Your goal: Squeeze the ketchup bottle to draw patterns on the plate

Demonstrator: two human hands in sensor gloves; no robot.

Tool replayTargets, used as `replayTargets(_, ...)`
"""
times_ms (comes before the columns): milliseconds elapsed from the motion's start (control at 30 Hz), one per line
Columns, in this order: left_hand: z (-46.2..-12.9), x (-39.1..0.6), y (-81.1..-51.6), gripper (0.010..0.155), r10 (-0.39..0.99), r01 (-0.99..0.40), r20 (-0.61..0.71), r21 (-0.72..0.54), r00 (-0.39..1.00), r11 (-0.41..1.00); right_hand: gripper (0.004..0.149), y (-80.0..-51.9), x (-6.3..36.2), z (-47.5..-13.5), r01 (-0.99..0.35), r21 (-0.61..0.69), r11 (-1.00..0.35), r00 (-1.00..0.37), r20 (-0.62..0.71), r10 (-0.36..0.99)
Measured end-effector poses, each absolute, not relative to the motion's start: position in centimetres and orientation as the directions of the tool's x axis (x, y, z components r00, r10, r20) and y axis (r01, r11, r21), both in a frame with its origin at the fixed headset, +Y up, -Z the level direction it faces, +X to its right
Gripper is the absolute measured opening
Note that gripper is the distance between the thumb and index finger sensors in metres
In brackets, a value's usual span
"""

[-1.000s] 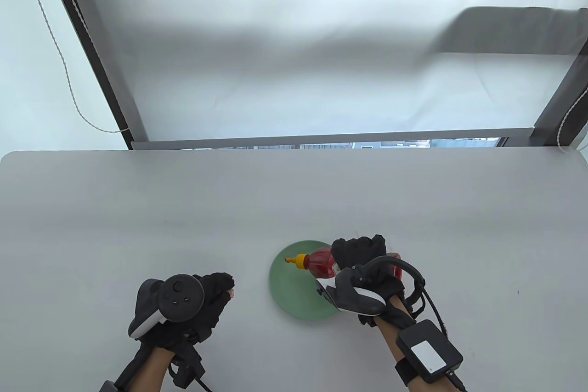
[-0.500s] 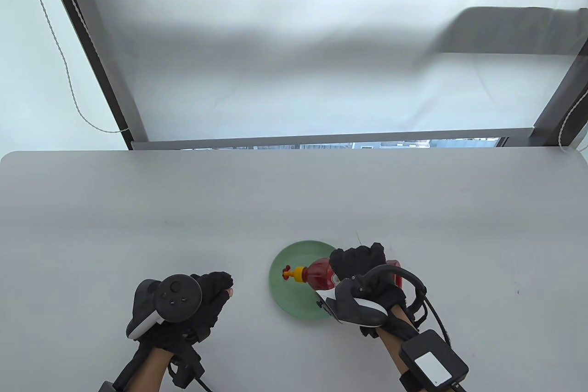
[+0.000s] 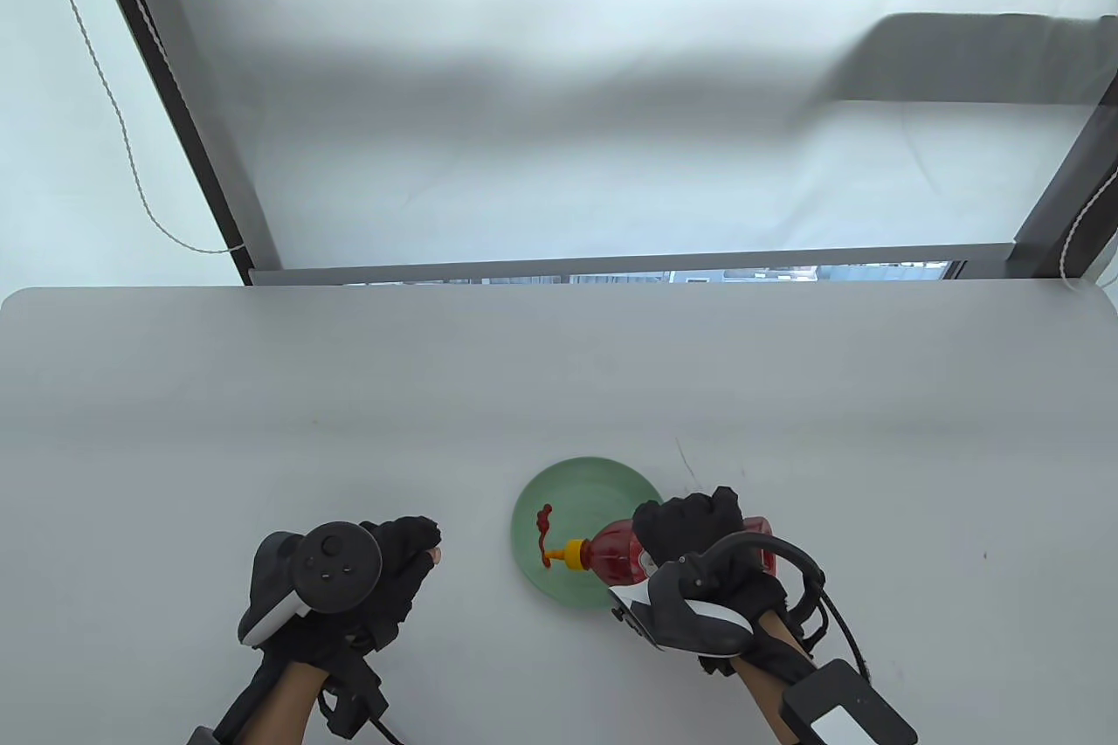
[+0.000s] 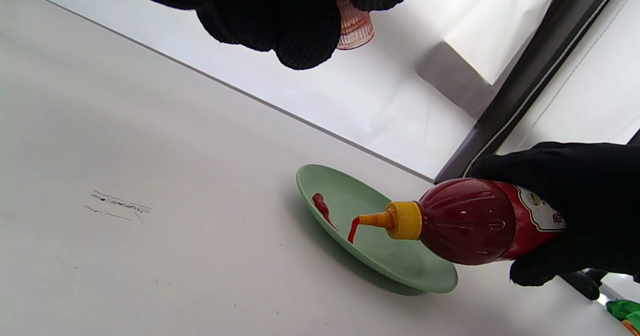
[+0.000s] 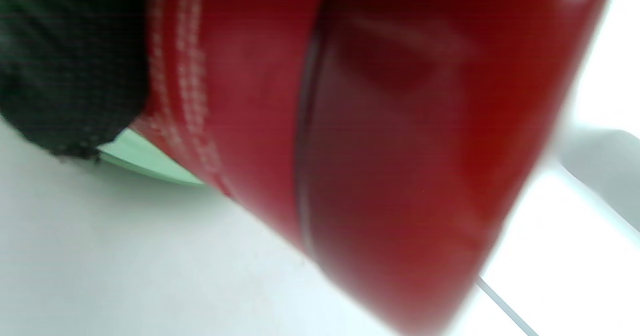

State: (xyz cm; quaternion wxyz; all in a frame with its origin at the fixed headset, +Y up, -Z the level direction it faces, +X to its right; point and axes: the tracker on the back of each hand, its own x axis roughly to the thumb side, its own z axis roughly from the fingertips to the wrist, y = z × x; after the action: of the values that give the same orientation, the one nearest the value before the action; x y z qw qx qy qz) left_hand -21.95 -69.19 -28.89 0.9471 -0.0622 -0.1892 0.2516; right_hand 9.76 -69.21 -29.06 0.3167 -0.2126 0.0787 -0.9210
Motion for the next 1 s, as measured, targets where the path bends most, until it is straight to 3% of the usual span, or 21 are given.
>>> replayTargets(667, -29.3, -22.4, -69.2, 0.044, 0.522, -0.474, 0.305, -0.221, 0.796, 0.852, 0.096, -69.9, 11.2, -33.6, 0.572, -0.249, -0.782, -0.756, 0.211, -0.62)
replayTargets(1000, -29.3, -22.5, -69.2, 0.044, 0.524, -0.477, 0.3, -0.221, 0.797, 0.851, 0.097, -70.1, 11.9, -32.6, 0.584, -0.238, -0.776, -0.74, 0.238, -0.63)
